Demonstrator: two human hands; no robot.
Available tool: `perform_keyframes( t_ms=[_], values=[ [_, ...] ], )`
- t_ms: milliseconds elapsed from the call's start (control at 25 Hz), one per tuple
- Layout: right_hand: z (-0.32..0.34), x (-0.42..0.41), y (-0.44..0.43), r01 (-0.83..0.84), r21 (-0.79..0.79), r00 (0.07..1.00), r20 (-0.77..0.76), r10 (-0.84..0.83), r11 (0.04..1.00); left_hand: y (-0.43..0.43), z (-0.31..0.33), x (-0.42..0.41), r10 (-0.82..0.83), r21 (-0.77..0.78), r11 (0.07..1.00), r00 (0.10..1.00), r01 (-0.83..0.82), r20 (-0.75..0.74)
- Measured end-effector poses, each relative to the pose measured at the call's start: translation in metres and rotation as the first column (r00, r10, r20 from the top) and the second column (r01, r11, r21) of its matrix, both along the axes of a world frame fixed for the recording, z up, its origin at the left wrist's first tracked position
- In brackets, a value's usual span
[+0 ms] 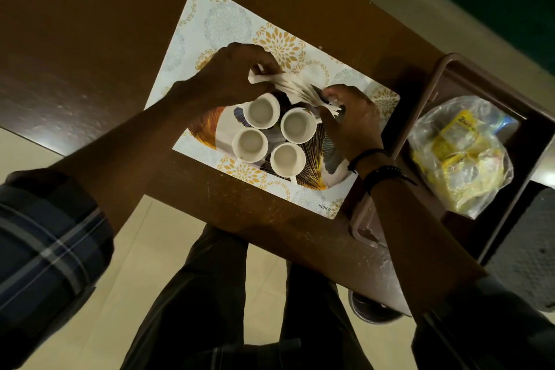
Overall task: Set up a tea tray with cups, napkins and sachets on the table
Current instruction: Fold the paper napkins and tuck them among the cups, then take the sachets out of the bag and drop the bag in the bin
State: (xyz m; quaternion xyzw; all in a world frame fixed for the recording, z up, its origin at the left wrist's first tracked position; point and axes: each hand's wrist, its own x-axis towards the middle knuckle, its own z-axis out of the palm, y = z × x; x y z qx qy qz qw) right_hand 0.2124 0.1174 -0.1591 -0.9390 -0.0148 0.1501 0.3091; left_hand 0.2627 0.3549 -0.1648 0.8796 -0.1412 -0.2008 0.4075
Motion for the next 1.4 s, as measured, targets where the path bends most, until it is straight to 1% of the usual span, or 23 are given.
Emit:
perform_keyframes(
  t_ms=[160,320,400,480,560,640,680,760,800,840,880,920,960,1040,1120,1200,1240,1320,1400],
  values=[
    [0.0,-0.001,0.0,0.01,0.0,1.0,-0.004,-0.01,1.0,-0.009,0.003,-0.002,0.038,0.021,0.999,0.999,-0.038,0.016],
    [-0.001,-0.009,-0.005,0.062,0.021,0.998,-0.031,-0.061,0.998,-0.018,0.005,-0.006,0.02,0.006,1.0,1.0,-0.02,-0.021],
    [0.002,-0.016,-0.01,0.113,0.049,0.993,-0.048,-0.111,0.992,-0.019,0.007,-0.008,0.025,0.043,0.999,1.0,-0.025,0.004],
    [0.007,-0.022,-0.017,0.233,0.059,0.972,-0.045,-0.231,0.971,-0.022,0.011,-0.01,0.069,0.072,0.995,0.995,-0.074,0.077],
    [0.014,-0.03,-0.029,0.394,0.108,0.918,0.0,-0.396,0.913,-0.034,0.022,-0.017,0.124,0.033,0.991,0.985,-0.129,0.123],
    [0.02,-0.043,-0.048,0.513,0.126,0.849,0.072,-0.524,0.849,-0.054,0.033,-0.027,0.133,-0.006,0.991,0.98,-0.133,0.15],
    [0.021,-0.051,-0.061,0.581,0.117,0.801,0.094,-0.591,0.806,-0.067,0.038,-0.033,0.121,-0.022,0.993,0.98,-0.119,0.155],
    [0.024,-0.068,-0.09,0.732,0.086,0.669,0.095,-0.737,0.676,-0.091,0.047,-0.044,0.084,-0.048,0.996,0.987,-0.078,0.137],
    [0.023,-0.076,-0.106,0.765,0.018,0.64,0.092,-0.763,0.644,-0.102,0.05,-0.049,0.062,-0.054,0.997,0.99,-0.056,0.128],
    [0.024,-0.084,-0.124,0.747,-0.105,0.665,0.087,-0.742,0.657,-0.112,0.052,-0.054,0.041,-0.047,0.998,0.99,-0.035,0.136],
    [0.022,-0.091,-0.141,0.687,-0.235,0.716,0.054,-0.696,0.688,-0.122,0.055,-0.06,0.022,-0.023,1.0,0.987,-0.019,0.161],
    [0.02,-0.097,-0.155,0.617,-0.338,0.753,-0.005,-0.658,0.71,-0.131,0.057,-0.067,0.008,0.007,1.0,0.981,-0.01,0.191],
    [0.018,-0.1,-0.165,0.562,-0.401,0.769,-0.07,-0.636,0.723,-0.138,0.06,-0.072,0.003,0.031,0.999,0.975,-0.01,0.22],
    [0.011,-0.099,-0.176,0.498,-0.438,0.779,-0.154,-0.608,0.748,-0.149,0.064,-0.081,0.009,0.045,0.999,0.971,-0.02,0.238],
    [0.006,-0.093,-0.177,0.463,-0.449,0.8,-0.159,-0.578,0.764,-0.154,0.066,-0.09,-0.004,0.053,0.999,0.981,-0.006,0.196],
    [0.01,-0.088,-0.177,0.497,-0.424,0.804,-0.103,-0.586,0.757,-0.157,0.07,-0.102,-0.065,0.092,0.994,0.986,0.051,0.151],
    [0.017,-0.087,-0.177,0.533,-0.383,0.8,-0.065,-0.597,0.755,-0.159,0.074,-0.108,-0.091,0.108,0.991,0.986,0.076,0.139],
    [0.039,-0.089,-0.176,0.614,-0.249,0.778,0.026,-0.628,0.749,-0.165,0.089,-0.117,-0.085,0.095,0.993,0.989,0.074,0.12],
    [0.074,-0.097,-0.172,0.71,-0.059,0.704,0.09,-0.705,0.702,-0.17,0.109,-0.127,-0.021,0.036,0.999,0.998,0.018,0.067]
  ],
)
